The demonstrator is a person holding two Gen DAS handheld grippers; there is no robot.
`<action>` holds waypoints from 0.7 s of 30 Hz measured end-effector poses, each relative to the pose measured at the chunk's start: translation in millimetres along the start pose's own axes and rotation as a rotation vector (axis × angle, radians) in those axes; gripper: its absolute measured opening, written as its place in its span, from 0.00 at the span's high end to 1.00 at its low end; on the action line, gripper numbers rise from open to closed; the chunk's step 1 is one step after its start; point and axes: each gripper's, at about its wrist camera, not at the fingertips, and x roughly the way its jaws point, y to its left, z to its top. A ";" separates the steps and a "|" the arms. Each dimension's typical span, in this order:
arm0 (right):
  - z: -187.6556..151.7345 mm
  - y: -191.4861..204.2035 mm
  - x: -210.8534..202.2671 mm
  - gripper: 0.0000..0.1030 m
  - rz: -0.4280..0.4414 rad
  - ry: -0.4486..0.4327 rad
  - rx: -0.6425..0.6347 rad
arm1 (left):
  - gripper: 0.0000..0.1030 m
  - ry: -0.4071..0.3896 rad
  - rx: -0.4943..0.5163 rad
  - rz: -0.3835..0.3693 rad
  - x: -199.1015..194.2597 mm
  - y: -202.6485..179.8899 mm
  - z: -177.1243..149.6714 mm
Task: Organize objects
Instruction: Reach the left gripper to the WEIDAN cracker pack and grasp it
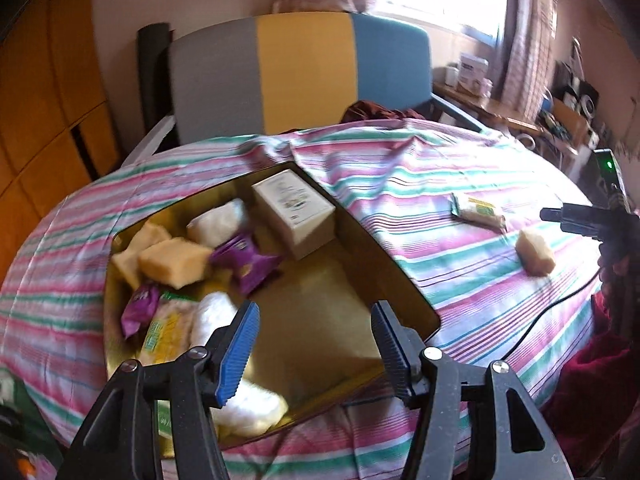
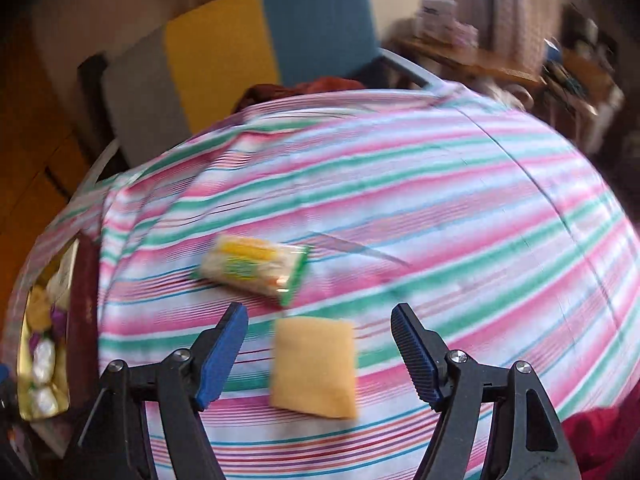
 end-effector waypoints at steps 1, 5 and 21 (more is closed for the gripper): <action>-0.6 -6.0 3.7 0.27 -0.002 0.012 0.029 | 0.42 0.005 0.018 -0.005 2.7 -5.4 3.3; 0.1 -16.9 14.3 0.24 -0.005 0.056 0.096 | 0.38 0.018 0.083 -0.029 13.3 -27.2 17.4; 1.2 -42.1 0.5 0.21 0.061 0.030 0.270 | 0.20 0.121 0.564 -0.181 100.7 -156.7 94.1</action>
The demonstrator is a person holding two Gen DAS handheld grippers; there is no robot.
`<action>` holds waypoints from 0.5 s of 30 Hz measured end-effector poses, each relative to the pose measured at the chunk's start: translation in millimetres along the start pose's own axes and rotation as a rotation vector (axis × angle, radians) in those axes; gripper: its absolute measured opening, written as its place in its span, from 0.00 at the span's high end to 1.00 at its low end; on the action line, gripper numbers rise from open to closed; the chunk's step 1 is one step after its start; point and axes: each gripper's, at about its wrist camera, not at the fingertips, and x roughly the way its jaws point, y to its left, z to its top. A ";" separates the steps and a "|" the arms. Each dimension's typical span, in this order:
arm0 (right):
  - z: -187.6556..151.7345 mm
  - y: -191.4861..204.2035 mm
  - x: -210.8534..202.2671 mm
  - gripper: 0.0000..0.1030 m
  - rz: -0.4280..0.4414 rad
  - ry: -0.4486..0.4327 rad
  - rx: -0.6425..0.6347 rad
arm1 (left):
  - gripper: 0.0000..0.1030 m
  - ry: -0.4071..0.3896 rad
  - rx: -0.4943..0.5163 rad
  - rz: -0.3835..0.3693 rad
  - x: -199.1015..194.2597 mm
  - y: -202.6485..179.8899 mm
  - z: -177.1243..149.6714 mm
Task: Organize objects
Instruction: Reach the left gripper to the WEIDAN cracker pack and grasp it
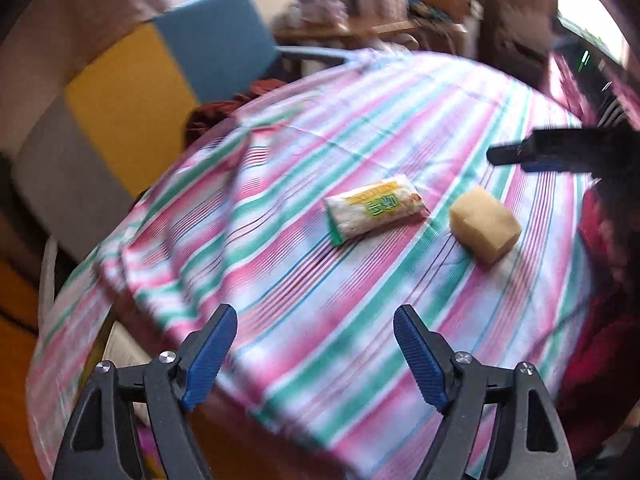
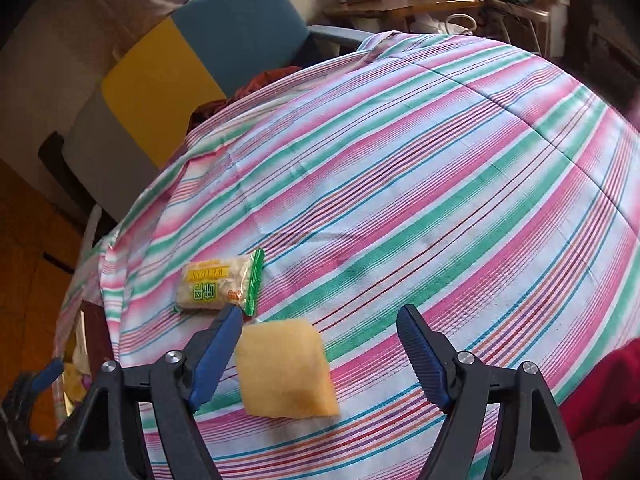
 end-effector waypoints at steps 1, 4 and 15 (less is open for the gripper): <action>-0.1 -0.3 -1.2 0.21 0.009 -0.001 0.005 | 0.20 0.001 0.048 -0.004 9.4 -5.0 8.9; 0.7 1.1 -4.2 0.20 0.030 -0.005 0.008 | 0.20 0.031 0.162 -0.022 35.3 -17.5 29.4; 6.3 -7.5 -5.1 0.20 0.115 0.011 0.073 | 0.19 0.099 0.413 -0.121 110.3 -45.4 70.8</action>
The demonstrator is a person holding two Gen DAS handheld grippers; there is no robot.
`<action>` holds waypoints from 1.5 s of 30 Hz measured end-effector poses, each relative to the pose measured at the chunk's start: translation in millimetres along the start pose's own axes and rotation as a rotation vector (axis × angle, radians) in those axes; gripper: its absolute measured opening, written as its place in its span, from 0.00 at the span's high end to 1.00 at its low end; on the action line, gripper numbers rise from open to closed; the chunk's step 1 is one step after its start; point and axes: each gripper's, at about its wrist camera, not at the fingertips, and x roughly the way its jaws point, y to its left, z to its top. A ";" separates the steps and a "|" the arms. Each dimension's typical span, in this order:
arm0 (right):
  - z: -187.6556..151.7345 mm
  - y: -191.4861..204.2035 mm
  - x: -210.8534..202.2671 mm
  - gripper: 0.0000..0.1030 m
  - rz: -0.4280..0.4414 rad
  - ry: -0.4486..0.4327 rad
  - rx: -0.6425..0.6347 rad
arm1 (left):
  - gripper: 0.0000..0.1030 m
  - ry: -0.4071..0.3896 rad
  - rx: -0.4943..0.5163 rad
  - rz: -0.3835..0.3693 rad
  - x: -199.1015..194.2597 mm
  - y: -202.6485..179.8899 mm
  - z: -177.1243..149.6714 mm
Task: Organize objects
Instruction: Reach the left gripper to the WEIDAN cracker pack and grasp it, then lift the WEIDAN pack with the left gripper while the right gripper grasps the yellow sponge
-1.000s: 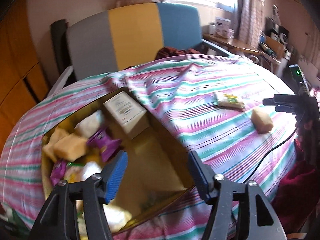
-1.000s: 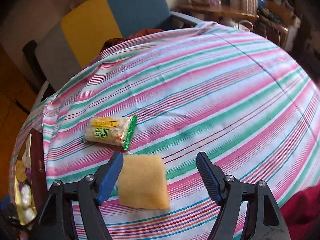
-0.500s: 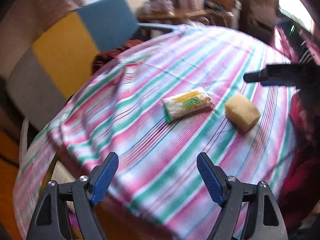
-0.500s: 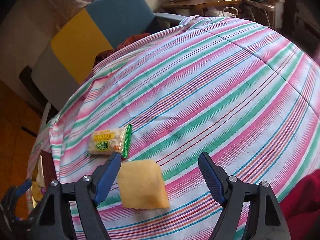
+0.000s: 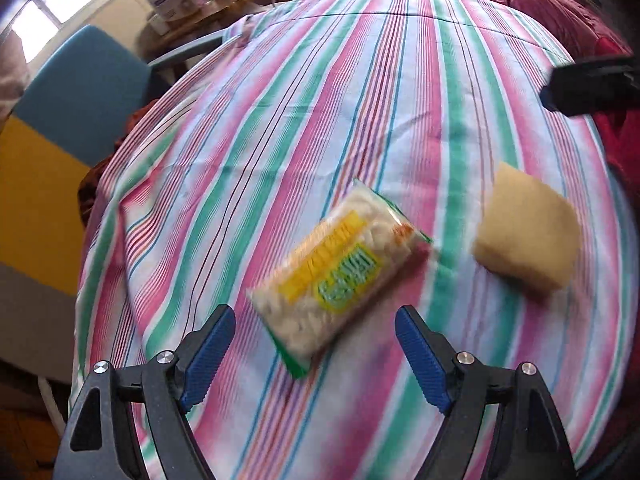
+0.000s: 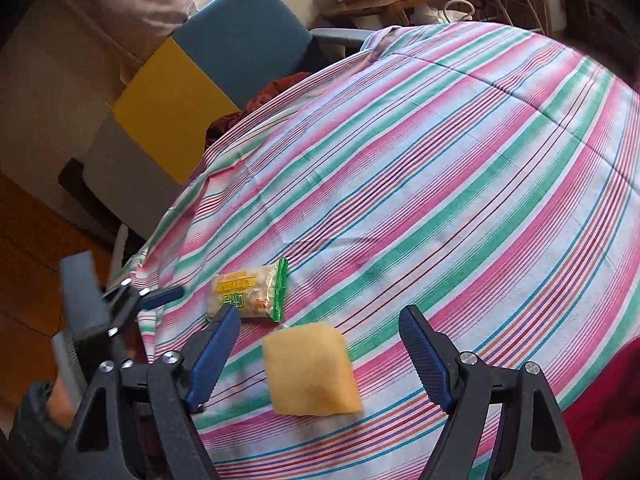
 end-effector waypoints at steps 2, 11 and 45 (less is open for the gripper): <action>0.6 -0.5 2.5 0.20 0.004 0.007 0.005 | 0.19 -0.002 0.004 -0.032 8.6 3.2 5.9; 0.3 -7.1 6.4 0.20 -0.008 0.012 0.024 | 0.51 -0.028 -0.200 -0.206 15.8 17.8 4.5; -58.0 60.4 78.5 0.48 -0.298 0.209 -0.558 | 0.55 -0.235 -0.812 0.061 -123.3 -28.4 -143.9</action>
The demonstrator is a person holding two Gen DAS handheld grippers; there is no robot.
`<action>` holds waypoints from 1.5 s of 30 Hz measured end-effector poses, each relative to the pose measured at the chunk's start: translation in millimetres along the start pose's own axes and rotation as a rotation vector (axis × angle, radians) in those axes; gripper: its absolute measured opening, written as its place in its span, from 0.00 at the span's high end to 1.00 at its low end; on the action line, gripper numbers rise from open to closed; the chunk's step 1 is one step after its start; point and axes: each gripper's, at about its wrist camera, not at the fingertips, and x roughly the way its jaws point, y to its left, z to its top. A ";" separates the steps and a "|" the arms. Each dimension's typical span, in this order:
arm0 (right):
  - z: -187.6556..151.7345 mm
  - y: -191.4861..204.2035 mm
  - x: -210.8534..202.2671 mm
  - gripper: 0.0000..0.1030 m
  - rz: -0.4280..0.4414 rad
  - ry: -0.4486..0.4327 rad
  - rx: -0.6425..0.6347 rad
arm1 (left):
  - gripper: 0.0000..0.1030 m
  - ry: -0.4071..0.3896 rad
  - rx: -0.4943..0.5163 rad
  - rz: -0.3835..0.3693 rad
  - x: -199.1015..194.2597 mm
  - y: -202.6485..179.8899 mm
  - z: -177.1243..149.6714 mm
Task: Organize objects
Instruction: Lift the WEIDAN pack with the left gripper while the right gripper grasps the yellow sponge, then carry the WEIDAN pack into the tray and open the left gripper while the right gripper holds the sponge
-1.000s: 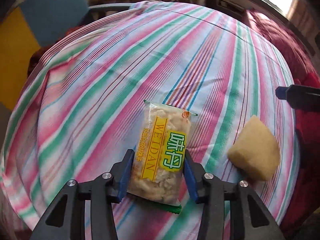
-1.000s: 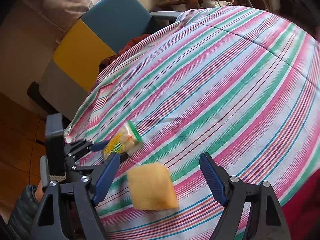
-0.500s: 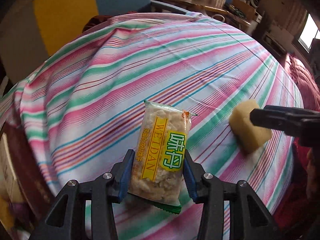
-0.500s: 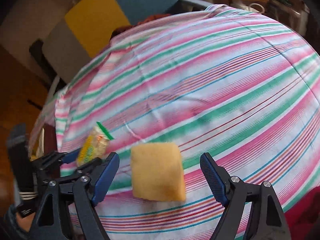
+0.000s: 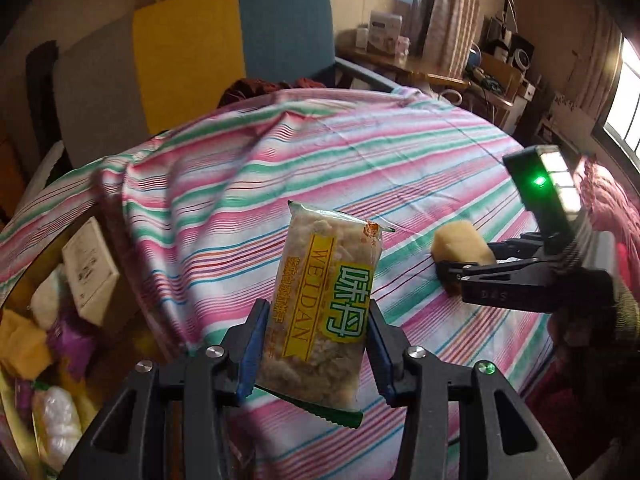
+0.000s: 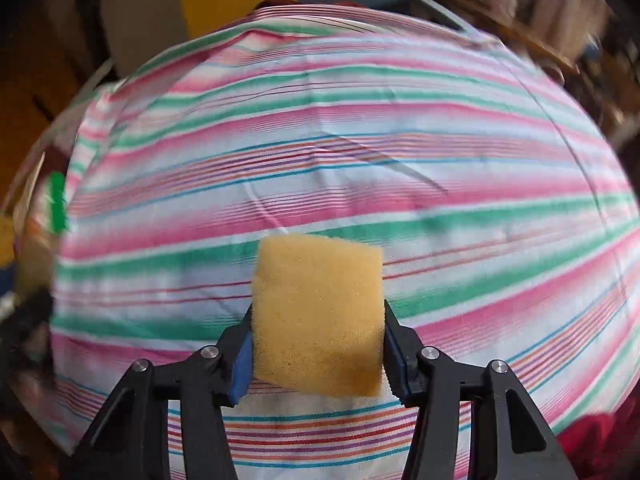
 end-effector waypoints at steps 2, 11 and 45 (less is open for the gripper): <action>-0.5 -0.7 -0.2 0.49 -0.001 -0.005 -0.004 | 0.55 -0.022 -0.018 0.010 -13.3 5.8 -5.8; -1.8 0.6 0.5 0.48 -0.027 -0.018 -0.021 | 0.55 -0.088 -0.100 0.059 -57.4 39.1 -31.2; -4.7 10.4 -2.0 0.48 -0.064 -0.034 -0.059 | 0.55 -0.064 -0.576 0.007 -78.0 170.0 -108.5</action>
